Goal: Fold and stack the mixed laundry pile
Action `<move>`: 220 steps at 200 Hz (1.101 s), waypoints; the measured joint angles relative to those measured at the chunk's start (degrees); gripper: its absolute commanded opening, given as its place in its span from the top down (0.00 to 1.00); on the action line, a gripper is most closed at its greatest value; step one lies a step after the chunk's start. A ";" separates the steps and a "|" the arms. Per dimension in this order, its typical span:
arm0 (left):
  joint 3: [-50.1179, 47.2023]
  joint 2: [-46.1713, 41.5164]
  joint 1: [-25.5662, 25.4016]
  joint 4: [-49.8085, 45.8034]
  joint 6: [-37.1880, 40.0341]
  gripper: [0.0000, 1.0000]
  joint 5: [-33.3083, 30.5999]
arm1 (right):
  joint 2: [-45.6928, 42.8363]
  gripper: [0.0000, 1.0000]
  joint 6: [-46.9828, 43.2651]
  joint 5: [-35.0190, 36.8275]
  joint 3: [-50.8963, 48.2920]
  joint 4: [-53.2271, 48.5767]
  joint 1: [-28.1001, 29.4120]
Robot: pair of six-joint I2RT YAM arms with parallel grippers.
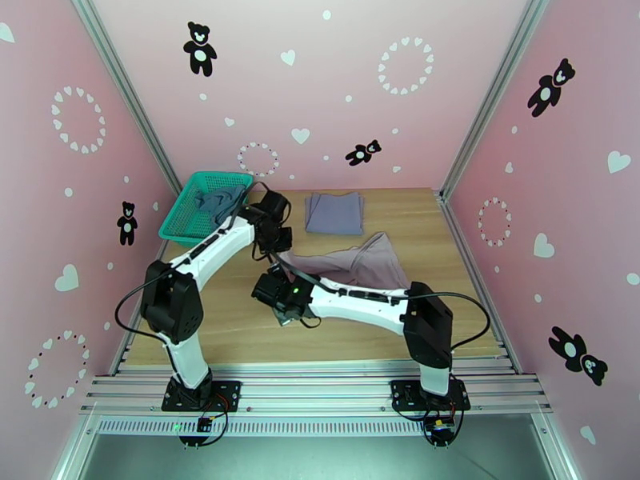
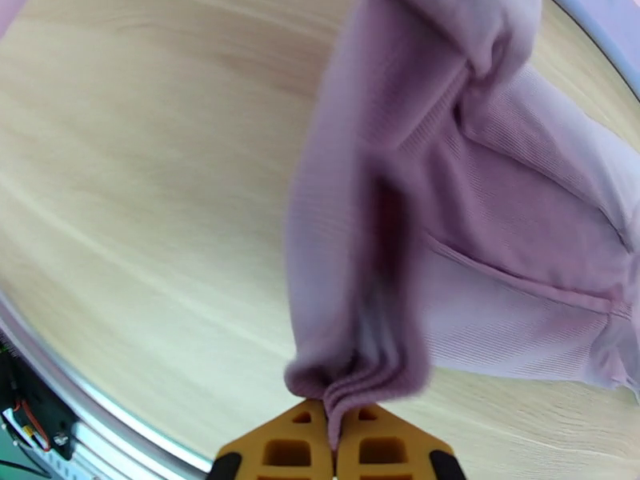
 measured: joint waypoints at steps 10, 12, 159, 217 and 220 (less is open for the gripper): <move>3.56 2.89 -1.22 -0.66 0.00 1.00 0.15 | -1.70 1.00 0.33 0.81 -2.21 -0.11 -1.11; 4.26 3.48 -1.46 -0.87 0.02 1.00 0.17 | -2.10 1.00 0.39 0.96 -2.62 -0.11 -1.36; 33.38 32.54 -7.43 -11.89 -0.22 1.00 0.35 | -7.74 1.00 0.87 3.93 -18.56 6.01 -11.65; 37.13 34.60 -7.43 -12.37 -0.26 1.00 0.33 | -5.84 1.00 2.84 7.19 -19.91 6.64 -11.91; 37.35 34.64 -7.43 -12.44 -0.31 1.00 0.33 | -5.79 1.00 3.06 7.39 -20.04 6.67 -11.93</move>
